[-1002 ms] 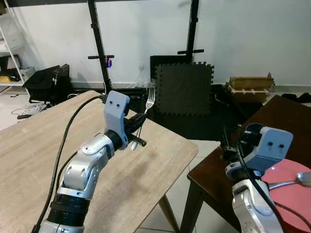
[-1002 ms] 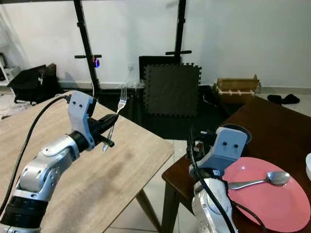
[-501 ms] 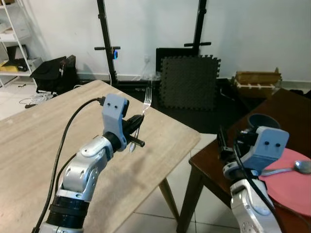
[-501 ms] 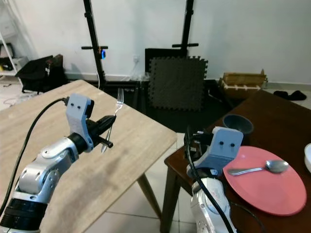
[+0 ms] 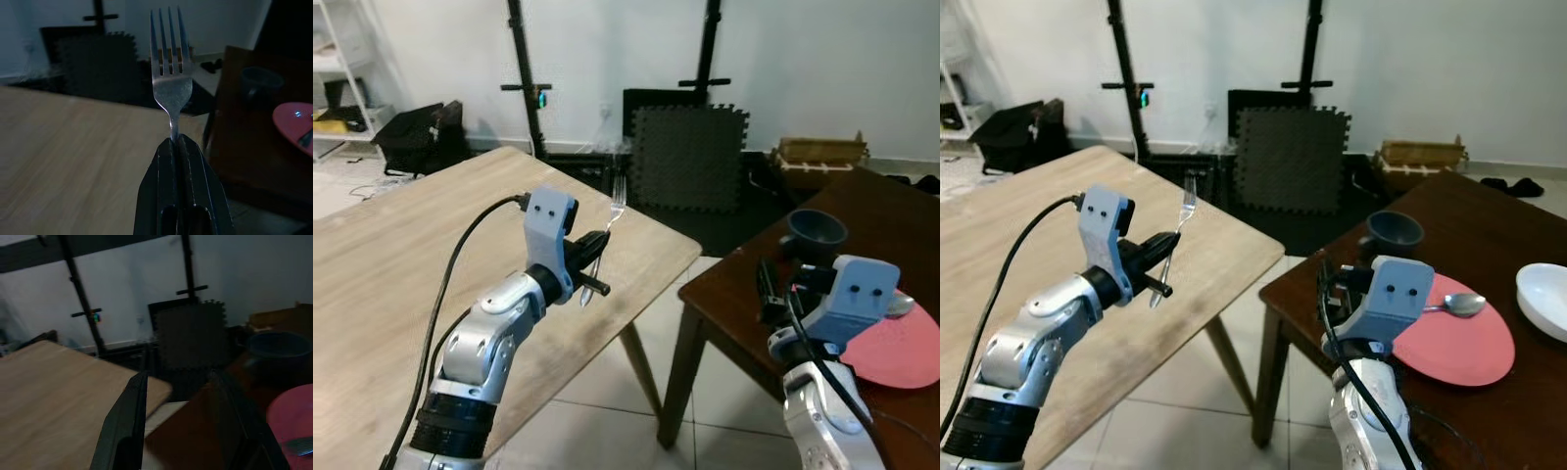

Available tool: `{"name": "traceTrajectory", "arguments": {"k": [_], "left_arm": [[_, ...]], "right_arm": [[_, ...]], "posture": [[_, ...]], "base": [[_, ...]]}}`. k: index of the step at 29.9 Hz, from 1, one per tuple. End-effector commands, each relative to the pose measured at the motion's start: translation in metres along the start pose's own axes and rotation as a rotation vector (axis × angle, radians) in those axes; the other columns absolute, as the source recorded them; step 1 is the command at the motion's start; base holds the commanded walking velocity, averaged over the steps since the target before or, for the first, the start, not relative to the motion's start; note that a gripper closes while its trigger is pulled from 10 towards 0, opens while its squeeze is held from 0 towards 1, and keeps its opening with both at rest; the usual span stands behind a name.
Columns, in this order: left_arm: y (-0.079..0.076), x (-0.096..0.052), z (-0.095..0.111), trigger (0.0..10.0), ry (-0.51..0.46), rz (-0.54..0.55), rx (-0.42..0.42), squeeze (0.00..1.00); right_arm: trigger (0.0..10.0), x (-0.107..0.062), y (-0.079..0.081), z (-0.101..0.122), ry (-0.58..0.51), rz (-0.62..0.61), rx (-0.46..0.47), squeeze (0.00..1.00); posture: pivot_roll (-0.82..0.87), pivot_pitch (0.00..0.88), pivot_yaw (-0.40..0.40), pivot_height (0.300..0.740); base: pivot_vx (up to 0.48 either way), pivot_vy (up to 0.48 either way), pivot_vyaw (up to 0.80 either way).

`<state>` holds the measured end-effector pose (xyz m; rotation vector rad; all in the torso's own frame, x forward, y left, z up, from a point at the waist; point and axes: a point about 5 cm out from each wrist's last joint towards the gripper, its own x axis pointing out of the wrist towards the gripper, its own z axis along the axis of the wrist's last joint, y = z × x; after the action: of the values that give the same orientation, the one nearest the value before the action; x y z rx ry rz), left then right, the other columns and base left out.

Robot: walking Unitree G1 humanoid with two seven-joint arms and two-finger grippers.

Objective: Setting the table

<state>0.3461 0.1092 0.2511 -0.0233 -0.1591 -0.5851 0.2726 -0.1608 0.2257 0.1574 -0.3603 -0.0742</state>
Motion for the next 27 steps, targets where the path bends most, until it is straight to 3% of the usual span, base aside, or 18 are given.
{"name": "traceTrajectory", "arguments": {"k": [1,8,24,27], "left_arm": [[0.0029,-0.0024,-0.0035,10.0,0.016,0.016,-0.003,0.00],[0.0034,-0.0022,-0.0037,10.0,0.019,0.018,0.022,0.00],[0.0026,-0.0007,-0.0081,10.0,0.046,0.013,0.060,0.00],[0.0026,-0.0005,-0.0084,10.0,0.047,0.011,0.062,0.00]], "right_arm": [[10.0,-0.0019,0.0004,-0.0035,0.017,-0.003,-0.005,0.00],[10.0,-0.0021,0.0001,-0.0038,0.020,-0.008,-0.005,0.00],[10.0,-0.0024,-0.0013,-0.0050,0.026,-0.022,0.007,0.00],[10.0,-0.0025,-0.0015,-0.0052,0.028,-0.026,0.015,0.00]], "posture": [[-0.03,0.018,0.089,0.740],[-0.03,0.023,0.092,0.740],[-0.03,0.028,0.096,0.740],[-0.03,0.028,0.098,0.740]], "base": [[0.000,0.442,0.00],[0.000,0.399,0.00],[0.000,0.000,0.00],[0.000,0.000,-0.80]]}}
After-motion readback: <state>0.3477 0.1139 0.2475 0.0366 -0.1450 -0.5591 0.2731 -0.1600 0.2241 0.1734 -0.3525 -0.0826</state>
